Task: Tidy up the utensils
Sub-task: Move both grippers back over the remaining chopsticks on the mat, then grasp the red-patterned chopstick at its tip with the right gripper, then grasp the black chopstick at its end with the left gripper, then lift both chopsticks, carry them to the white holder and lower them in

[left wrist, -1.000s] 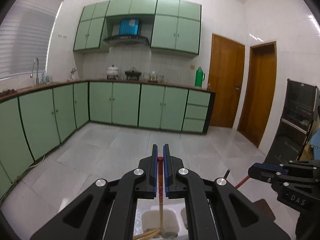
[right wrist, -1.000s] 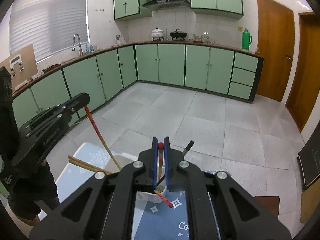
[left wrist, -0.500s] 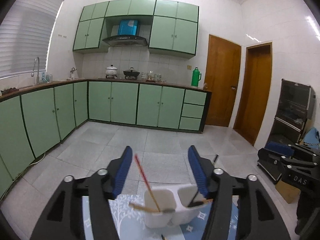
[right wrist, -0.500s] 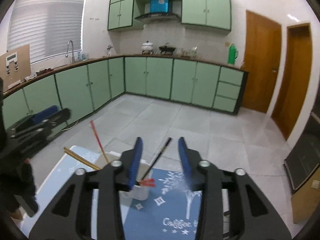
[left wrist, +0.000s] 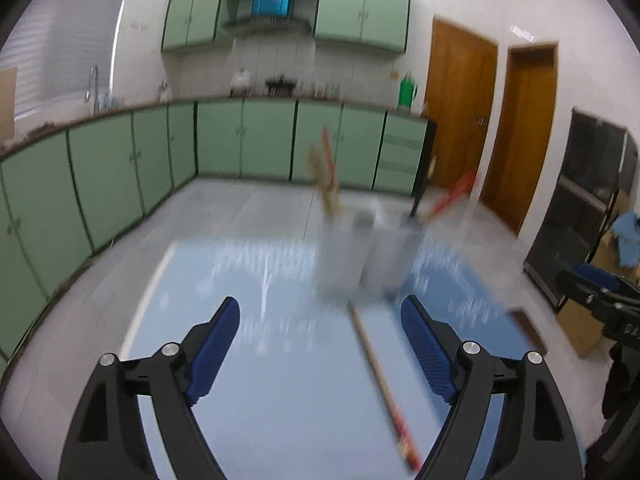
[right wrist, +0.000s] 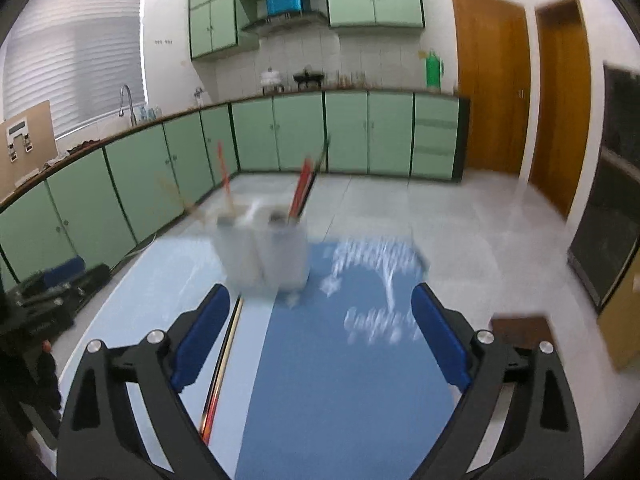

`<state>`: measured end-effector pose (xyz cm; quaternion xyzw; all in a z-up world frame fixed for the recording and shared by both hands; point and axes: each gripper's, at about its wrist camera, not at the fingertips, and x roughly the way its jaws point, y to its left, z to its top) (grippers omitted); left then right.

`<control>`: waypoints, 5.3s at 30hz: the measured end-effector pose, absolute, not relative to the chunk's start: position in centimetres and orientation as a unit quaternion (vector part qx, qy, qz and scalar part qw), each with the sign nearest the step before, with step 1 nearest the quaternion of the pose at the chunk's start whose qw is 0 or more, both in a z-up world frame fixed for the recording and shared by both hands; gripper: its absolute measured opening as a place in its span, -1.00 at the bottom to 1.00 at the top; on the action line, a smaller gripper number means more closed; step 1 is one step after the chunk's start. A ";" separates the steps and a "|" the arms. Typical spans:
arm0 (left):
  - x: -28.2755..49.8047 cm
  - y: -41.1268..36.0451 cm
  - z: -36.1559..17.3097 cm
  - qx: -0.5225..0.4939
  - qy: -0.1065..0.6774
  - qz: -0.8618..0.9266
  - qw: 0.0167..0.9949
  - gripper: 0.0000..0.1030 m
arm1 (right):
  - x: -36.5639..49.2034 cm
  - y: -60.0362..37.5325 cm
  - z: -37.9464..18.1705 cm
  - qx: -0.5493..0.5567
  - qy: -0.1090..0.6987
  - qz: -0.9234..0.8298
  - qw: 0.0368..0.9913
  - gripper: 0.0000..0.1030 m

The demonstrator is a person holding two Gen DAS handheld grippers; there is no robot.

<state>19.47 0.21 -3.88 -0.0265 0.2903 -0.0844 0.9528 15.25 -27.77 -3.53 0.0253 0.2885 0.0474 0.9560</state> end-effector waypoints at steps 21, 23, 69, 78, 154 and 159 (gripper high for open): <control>17.0 0.9 -15.2 -0.006 0.417 -0.053 0.908 0.58 | 10.8 -19.7 -15.9 0.012 0.421 0.084 0.903 0.54; 17.1 1.0 -15.4 -0.009 0.420 -0.051 0.906 0.58 | 10.7 -19.2 -16.2 0.009 0.427 0.090 0.900 0.48; 16.5 -0.7 -15.4 -0.011 0.430 -0.062 0.901 0.59 | 9.8 -19.9 -16.3 0.019 0.424 0.084 0.902 -0.90; 15.7 -4.9 -15.0 -0.007 0.424 -0.095 0.900 0.59 | 9.6 -25.2 -16.2 0.055 0.425 0.044 0.903 -0.91; 14.9 -6.0 4.0 -0.017 0.235 -0.117 0.965 -0.87 | 10.6 -26.5 3.1 0.027 0.271 0.109 0.956 -0.90; 14.9 -5.9 5.1 -0.032 0.229 -0.135 0.964 -0.87 | 11.0 -26.0 5.5 0.025 0.264 0.124 0.956 -0.91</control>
